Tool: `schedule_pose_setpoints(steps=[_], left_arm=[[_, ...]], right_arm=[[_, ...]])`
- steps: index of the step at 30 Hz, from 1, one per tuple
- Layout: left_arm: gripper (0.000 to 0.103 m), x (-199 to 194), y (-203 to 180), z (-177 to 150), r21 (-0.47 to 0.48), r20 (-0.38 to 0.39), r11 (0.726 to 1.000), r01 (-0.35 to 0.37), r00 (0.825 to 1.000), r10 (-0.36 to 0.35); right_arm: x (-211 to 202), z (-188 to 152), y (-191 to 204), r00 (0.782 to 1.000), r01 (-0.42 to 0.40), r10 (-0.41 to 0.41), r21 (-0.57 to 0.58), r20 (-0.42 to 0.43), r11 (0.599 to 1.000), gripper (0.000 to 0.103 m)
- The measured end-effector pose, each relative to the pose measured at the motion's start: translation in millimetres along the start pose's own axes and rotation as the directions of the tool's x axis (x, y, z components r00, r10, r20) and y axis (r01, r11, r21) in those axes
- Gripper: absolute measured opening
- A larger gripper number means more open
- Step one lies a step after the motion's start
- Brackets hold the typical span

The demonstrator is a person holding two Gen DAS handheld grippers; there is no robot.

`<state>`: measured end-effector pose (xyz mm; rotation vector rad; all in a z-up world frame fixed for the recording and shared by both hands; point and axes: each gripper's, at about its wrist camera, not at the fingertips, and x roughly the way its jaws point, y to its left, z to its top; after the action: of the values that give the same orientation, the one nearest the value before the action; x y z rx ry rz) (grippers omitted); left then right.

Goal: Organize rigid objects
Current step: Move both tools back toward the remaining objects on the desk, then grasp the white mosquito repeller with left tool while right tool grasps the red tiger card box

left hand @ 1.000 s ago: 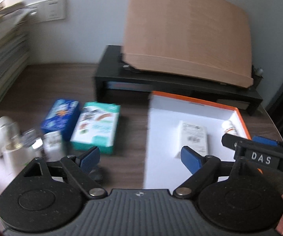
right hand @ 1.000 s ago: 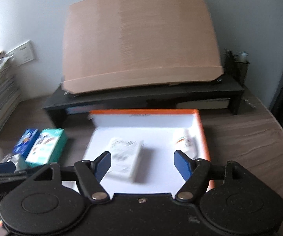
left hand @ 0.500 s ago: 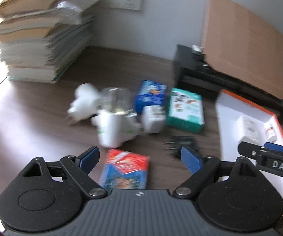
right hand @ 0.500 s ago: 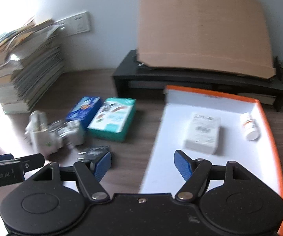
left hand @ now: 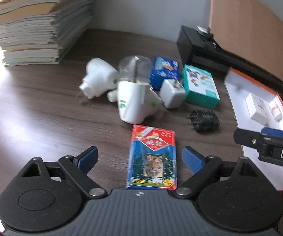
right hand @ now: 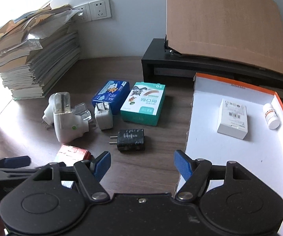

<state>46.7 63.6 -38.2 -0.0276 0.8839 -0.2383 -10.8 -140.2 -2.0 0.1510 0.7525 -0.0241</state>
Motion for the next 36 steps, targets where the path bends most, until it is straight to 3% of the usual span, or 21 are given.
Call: schedule_pose_setpoints(steps=[8, 11, 18, 22, 26, 30, 34, 36], left_arm=[[0.096, -8, 34, 9, -0.085, 0.077, 0.995, -0.047, 0.996, 0.054], [0.097, -10, 49, 17, -0.110, 0.095, 0.994, -0.020, 0.995, 0.031], [0.103, 2, 48, 42, 0.030, 0.144, 0.999, 0.043, 0.989, -0.047], [0.103, 26, 47, 53, 0.088, 0.102, 0.991, 0.096, 0.989, -0.105], [0.103, 47, 45, 55, 0.159, 0.052, 0.980, 0.118, 0.990, -0.128], [0.101, 62, 44, 57, 0.178, 0.023, 0.972, 0.151, 0.987, -0.157], [0.093, 66, 39, 60, 0.181, 0.027, 0.963, 0.201, 0.978, -0.209], [0.080, 69, 34, 58, 0.200, 0.034, 0.959, 0.199, 0.977, -0.210]], right_arm=[[12, -6, 23, 0.995, -0.088, 0.088, 0.005, -0.045, 0.996, 0.085], [23, -9, 42, 0.987, -0.146, 0.146, 0.006, -0.072, 0.989, 0.087], [50, -16, 91, 0.969, -0.217, 0.217, 0.012, -0.121, 0.976, 0.090], [65, -20, 105, 0.979, -0.168, 0.167, 0.002, -0.116, 0.986, 0.094], [73, -19, 119, 0.995, -0.062, 0.056, -0.062, -0.086, 0.996, 0.094], [69, -24, 121, 0.998, -0.029, 0.023, -0.129, -0.051, 0.991, 0.071], [61, -26, 99, 0.999, 0.017, -0.020, -0.059, -0.047, 0.998, 0.071], [57, -26, 85, 0.998, 0.041, -0.041, -0.012, -0.050, 0.999, 0.071]])
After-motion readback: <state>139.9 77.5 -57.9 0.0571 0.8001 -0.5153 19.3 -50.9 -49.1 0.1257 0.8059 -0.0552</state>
